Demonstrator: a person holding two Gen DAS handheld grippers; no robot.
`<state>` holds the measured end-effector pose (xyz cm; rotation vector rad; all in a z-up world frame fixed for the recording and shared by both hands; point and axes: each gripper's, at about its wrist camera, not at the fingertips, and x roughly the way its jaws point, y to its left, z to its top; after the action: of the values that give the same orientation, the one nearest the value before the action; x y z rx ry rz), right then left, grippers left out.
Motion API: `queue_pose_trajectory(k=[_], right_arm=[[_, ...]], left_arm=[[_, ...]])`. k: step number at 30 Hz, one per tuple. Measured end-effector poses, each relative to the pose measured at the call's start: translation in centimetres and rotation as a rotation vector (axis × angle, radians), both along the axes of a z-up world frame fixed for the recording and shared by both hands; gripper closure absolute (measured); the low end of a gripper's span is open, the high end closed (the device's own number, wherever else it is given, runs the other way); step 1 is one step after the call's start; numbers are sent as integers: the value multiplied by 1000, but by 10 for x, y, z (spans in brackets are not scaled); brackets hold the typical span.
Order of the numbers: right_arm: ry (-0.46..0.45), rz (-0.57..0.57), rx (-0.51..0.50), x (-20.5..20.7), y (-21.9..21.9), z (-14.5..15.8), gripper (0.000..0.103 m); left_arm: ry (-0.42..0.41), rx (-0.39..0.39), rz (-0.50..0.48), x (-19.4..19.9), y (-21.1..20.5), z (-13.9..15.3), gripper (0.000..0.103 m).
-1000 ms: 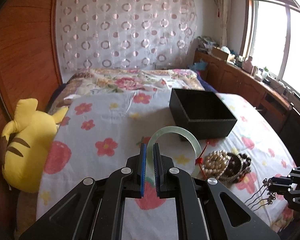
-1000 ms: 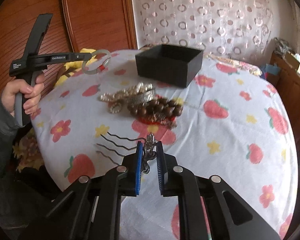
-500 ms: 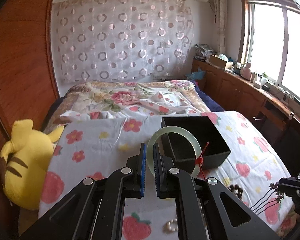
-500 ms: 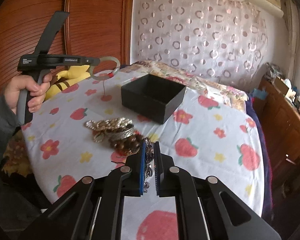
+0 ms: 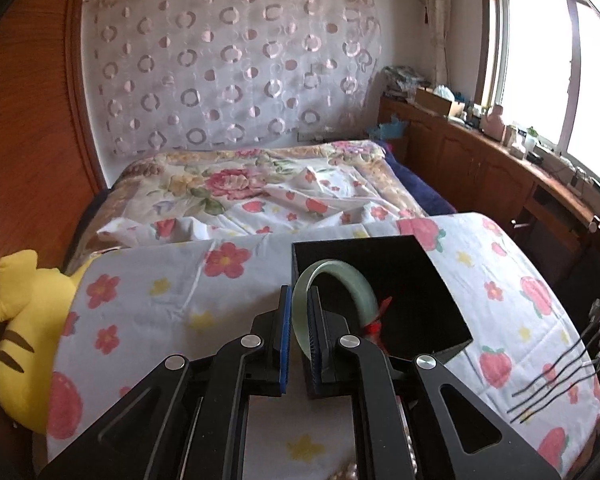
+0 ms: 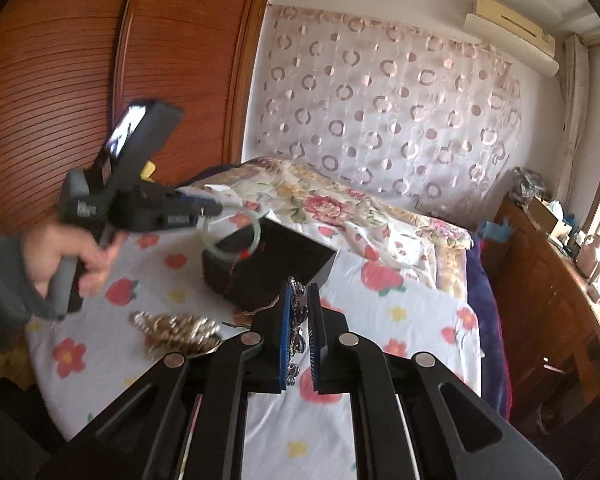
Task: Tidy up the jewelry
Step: 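Carry the hairpin with the right tool into the black box while the left tool drops the bangle in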
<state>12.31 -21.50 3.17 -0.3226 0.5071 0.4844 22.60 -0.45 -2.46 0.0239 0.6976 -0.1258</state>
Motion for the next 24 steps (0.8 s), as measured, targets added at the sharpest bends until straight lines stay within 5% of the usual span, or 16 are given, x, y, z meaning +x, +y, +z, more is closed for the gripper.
queue_pose_trajectory(k=[17, 24], right_arm=[[129, -27, 74, 117, 52, -10, 94], [210, -17, 50, 133, 69, -37, 93]], left_arm=[[-28, -15, -6, -8, 20, 8, 98], [-47, -27, 3, -35, 42, 2, 69]])
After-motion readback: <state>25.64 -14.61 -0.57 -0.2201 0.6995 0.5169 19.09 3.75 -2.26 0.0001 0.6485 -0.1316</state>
